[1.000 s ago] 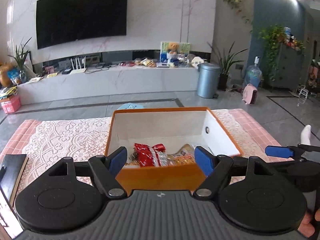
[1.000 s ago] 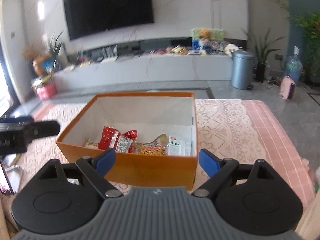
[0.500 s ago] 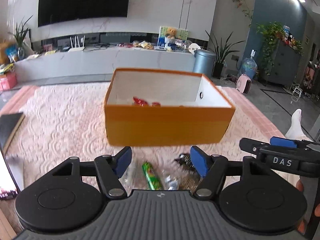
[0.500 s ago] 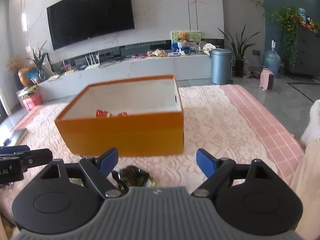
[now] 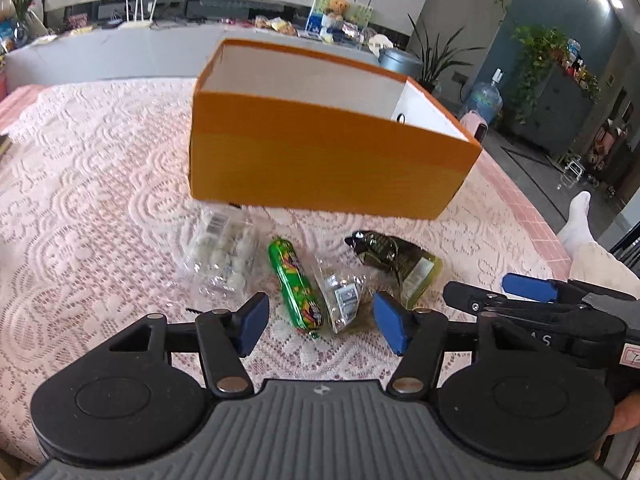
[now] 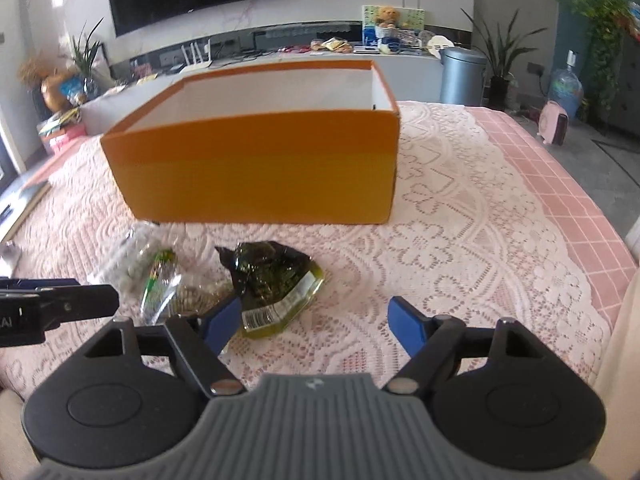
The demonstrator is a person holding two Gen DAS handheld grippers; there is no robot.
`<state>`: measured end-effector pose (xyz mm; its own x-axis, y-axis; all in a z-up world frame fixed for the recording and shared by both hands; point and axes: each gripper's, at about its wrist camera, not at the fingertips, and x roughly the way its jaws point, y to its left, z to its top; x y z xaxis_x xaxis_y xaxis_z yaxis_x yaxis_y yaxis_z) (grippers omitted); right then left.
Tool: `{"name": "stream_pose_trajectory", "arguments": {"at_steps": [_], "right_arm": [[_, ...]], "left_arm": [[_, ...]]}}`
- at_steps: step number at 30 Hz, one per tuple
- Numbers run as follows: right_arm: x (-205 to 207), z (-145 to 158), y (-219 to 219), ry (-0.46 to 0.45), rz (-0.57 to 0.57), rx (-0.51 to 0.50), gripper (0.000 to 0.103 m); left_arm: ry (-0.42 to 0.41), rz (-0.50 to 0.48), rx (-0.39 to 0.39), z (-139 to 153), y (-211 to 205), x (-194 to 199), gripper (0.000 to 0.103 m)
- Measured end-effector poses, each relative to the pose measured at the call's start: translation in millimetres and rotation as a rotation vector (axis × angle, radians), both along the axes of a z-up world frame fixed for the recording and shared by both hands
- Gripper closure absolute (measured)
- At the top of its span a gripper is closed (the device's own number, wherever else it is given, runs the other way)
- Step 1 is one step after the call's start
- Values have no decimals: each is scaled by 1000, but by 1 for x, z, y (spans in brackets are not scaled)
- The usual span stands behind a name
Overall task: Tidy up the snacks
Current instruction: 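Grasp the clear brown-snack packet with the left tool while the right tool grasps the dark green packet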
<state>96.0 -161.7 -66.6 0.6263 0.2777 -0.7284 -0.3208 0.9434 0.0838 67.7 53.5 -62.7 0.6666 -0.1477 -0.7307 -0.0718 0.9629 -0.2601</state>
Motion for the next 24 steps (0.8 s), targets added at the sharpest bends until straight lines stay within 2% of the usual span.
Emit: {"name": "stream_pose_trajectory", "arguments": {"at_steps": [5, 8, 12, 17, 22, 24], "right_arm": [[3, -6, 3, 7, 20, 8, 27], [1, -8, 8, -9, 46, -7, 31], [4, -9, 15, -37, 73, -31, 41], [11, -7, 21, -65, 123, -15, 48], [13, -12, 37, -83, 186, -17, 52], [16, -14, 44, -88, 204, -27, 53]], "left_arm": [[27, 13, -6, -13, 1, 3, 30], [44, 14, -21, -18, 2, 6, 31], [1, -26, -16, -15, -7, 7, 31], [-3, -64, 19, -18, -17, 12, 41], [19, -10, -64, -21, -4, 18, 48], [9, 9, -68, -20, 0, 18, 48]]}}
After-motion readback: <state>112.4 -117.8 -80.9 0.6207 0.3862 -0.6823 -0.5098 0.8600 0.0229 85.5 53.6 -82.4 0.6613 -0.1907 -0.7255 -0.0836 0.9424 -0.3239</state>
